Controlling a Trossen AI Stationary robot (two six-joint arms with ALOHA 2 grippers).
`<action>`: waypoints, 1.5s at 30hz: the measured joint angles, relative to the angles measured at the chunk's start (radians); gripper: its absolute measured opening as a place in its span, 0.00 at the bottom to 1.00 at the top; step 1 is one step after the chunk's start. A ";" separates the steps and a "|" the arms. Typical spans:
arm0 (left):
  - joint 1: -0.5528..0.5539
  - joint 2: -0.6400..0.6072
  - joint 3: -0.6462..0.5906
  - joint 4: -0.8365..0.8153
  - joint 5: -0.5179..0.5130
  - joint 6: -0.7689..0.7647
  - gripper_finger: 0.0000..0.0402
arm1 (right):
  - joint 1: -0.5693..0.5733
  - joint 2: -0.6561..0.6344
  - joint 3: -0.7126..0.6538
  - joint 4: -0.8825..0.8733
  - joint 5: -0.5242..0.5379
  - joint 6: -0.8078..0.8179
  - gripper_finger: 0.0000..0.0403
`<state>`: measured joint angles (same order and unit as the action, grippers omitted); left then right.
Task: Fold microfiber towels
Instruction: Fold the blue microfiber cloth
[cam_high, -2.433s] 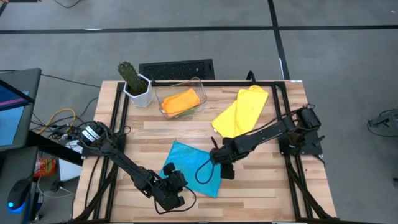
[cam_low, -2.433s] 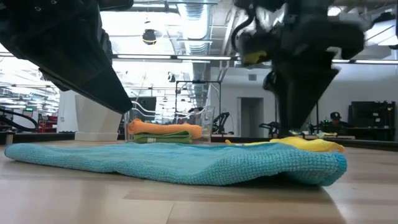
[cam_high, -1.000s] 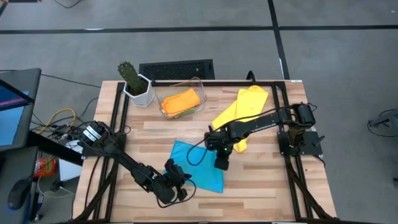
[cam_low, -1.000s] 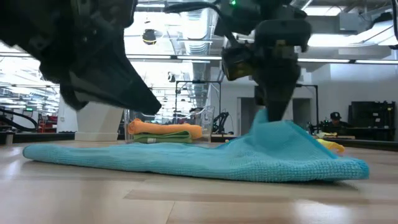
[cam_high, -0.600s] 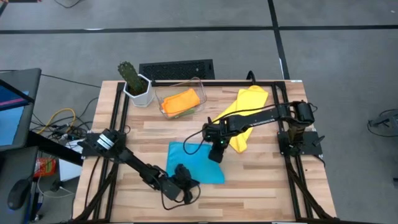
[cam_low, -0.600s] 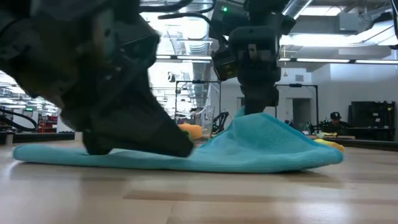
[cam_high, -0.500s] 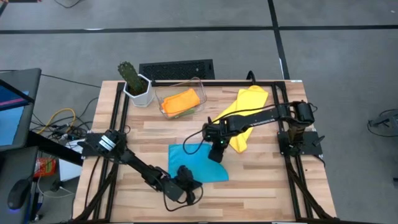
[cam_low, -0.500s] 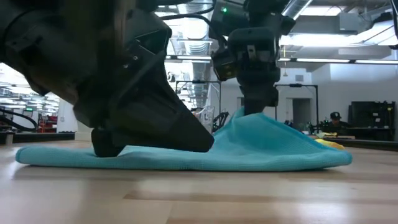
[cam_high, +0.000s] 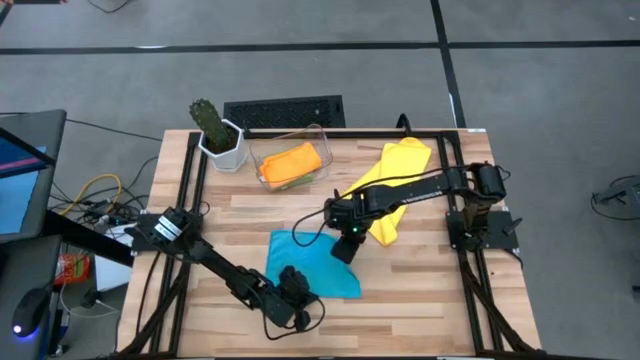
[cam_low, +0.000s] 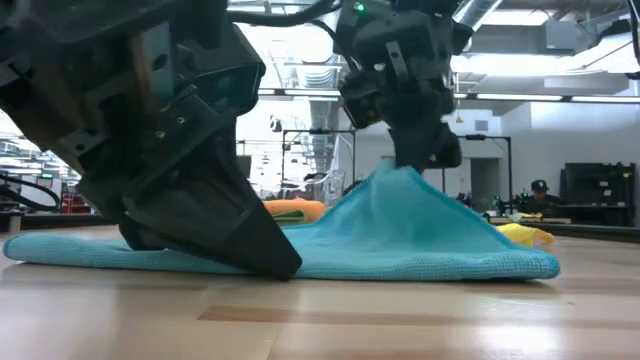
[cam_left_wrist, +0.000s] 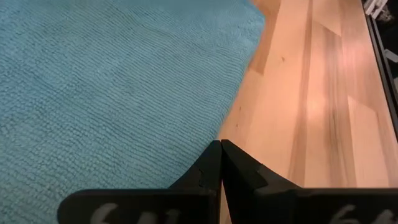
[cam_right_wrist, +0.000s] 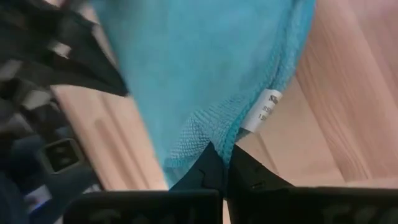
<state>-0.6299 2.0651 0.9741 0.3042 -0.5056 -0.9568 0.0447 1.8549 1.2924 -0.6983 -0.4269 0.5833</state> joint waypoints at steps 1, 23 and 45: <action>0.000 0.000 0.000 0.000 0.004 0.000 0.00 | -0.004 0.000 0.011 0.004 -0.014 -0.003 0.05; 0.001 -0.013 0.006 -0.024 0.044 -0.007 0.00 | -0.076 0.116 0.078 0.188 -0.067 0.017 0.08; 0.002 -0.017 0.007 -0.042 0.041 -0.001 0.00 | -0.066 0.114 0.079 0.330 -0.012 -0.066 0.25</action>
<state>-0.6281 2.0479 0.9810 0.2626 -0.4648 -0.9577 -0.0212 1.9694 1.3712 -0.3681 -0.4394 0.5174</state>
